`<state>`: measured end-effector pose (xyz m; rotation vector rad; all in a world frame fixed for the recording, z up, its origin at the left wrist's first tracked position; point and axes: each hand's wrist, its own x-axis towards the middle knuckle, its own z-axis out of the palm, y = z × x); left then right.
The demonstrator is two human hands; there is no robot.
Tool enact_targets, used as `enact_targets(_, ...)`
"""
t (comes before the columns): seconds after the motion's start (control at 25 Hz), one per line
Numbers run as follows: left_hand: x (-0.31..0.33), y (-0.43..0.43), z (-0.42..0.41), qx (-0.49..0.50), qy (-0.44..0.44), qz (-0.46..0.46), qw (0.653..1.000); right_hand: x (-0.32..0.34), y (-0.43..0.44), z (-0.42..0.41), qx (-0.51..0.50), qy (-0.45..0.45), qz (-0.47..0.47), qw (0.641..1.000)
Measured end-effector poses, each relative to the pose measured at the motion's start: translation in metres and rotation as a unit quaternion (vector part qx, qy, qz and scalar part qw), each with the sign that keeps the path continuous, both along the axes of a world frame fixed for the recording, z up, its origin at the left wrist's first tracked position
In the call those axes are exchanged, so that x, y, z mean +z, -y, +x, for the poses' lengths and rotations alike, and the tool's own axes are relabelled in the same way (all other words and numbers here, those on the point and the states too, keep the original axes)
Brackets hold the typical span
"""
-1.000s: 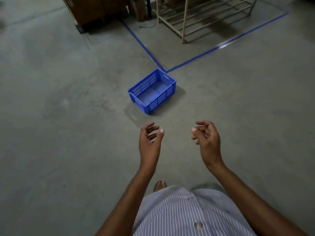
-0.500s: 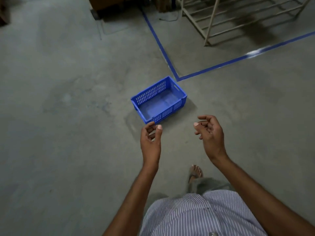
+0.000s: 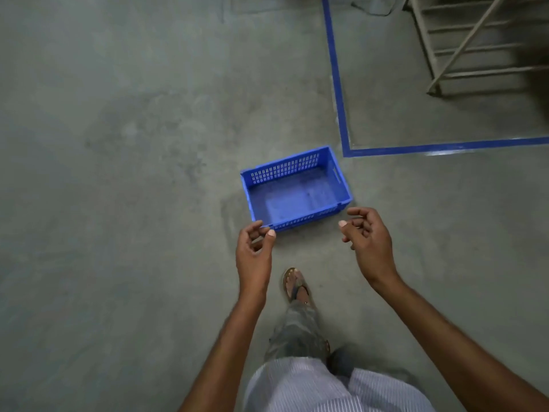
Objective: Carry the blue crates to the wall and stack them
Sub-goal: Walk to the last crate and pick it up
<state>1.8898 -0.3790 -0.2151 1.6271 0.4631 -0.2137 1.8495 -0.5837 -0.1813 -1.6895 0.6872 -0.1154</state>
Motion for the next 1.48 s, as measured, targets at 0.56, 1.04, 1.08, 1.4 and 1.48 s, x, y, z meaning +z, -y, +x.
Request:
enact_targets(0.56,-0.201,0.059,0.181,0.135,-0.134,0.028,0.981,-0.223,0.056,0.214,0.143,-0.132,0.05,0.98)
enact_targets(1.04,-0.494,0.015,0.288,0.22,-0.183,0.109,0.952,-0.485,0.053,0.31,0.205,-0.188,0.06,0.959)
enact_targets(1.08,-0.508,0.008,0.297,0.214,-0.198,0.111,0.95,-0.499,0.05,0.311,0.2,-0.192,0.065,0.959)
enact_targets(1.4,-0.576,-0.005,0.326,0.145,-0.229,0.045,0.961,-0.554,0.046,0.308,0.189,-0.223,0.099,0.951)
enact_targets(1.48,-0.57,0.0,0.324,0.144,-0.222,0.055,0.963,-0.544,0.051,0.306,0.176,-0.229,0.105,0.952)
